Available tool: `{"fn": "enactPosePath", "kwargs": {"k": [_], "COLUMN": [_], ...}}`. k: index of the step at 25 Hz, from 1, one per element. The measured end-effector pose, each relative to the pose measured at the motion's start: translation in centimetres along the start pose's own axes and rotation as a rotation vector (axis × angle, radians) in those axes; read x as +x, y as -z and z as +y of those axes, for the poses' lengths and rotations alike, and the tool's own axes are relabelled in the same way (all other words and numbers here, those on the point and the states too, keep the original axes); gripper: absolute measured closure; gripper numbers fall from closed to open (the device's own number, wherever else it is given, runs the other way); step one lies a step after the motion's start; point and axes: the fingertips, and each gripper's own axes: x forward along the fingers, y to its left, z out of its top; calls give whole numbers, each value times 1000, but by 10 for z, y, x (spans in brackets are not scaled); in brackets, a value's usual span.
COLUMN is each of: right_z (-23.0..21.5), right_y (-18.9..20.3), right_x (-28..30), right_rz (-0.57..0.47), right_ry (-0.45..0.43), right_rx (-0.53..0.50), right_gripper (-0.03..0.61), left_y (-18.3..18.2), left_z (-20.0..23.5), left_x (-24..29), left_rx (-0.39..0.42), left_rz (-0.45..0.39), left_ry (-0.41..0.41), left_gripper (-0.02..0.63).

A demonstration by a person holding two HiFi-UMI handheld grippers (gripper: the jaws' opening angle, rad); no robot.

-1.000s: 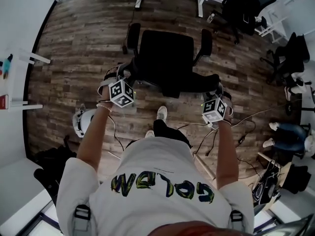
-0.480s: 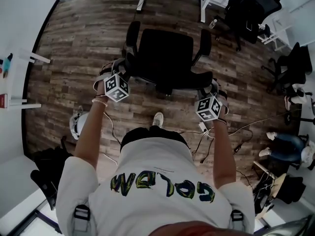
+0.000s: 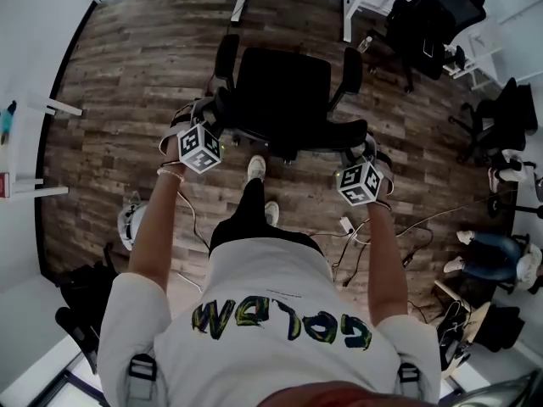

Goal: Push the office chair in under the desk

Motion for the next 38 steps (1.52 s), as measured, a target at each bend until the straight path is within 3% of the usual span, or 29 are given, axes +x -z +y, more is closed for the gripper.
{"fn": "enactPosePath", "kwargs": {"k": [38], "right_z": [-135], "right_y": [-59], "right_x": [165], "right_rz": [39], "right_ry": [46], "right_rx": [51], "right_gripper": [368], "left_y": [-32], "left_z": [169], "left_x": [157], "left_rx": [48], "left_rz": [-67], "left_ry": [42], "left_gripper": [360]}}
